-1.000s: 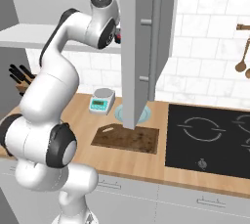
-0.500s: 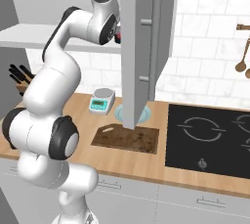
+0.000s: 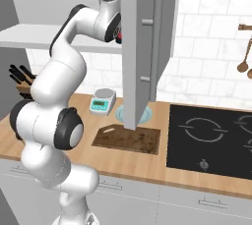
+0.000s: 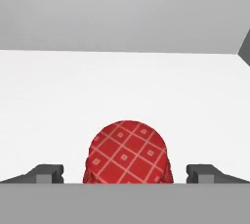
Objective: From the different types of pastries on the counter, select a croissant and place it on the cutting board. Then retrieve a jar of jam from the cabinet and place it alongside the croissant on the cutting board.
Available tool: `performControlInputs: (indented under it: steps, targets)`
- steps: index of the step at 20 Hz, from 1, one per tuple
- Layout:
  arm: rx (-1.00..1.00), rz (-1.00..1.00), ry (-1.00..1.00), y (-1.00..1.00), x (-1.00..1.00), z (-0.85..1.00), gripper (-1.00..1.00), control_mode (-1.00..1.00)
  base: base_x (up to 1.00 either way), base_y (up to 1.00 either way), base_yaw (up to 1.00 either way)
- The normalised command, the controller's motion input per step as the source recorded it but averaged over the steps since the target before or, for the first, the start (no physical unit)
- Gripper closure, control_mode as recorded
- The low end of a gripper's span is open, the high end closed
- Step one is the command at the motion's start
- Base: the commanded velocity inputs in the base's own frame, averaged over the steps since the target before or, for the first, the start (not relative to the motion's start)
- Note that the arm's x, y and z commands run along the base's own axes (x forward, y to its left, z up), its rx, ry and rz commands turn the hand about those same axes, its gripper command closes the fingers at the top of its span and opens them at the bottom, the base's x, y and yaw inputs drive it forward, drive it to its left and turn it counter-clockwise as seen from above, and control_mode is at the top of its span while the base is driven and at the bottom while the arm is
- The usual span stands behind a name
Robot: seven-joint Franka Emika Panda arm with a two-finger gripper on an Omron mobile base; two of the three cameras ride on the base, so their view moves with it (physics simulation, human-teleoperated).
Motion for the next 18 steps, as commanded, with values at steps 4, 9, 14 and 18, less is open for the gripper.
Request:
performControlInputs:
  steps: [4, 9, 14, 18]
  targets:
    - [0.00, 0.00, 0.04, 0.00, 0.00, -0.08, -1.00, -1.00, 0.00, 0.00, 0.00]
    - [0.00, 0.00, 0.06, 0.00, 0.08, -0.15, -1.00, -1.00, 0.00, 0.00, 0.00]
    - [0.00, 0.00, 0.04, 0.00, 0.12, -0.10, 1.00, -1.00, 0.00, 0.00, 0.00]
    - [0.00, 0.00, 0.00, 0.00, 0.16, 0.00, 1.00, -1.00, 0.00, 0.00, 0.00]
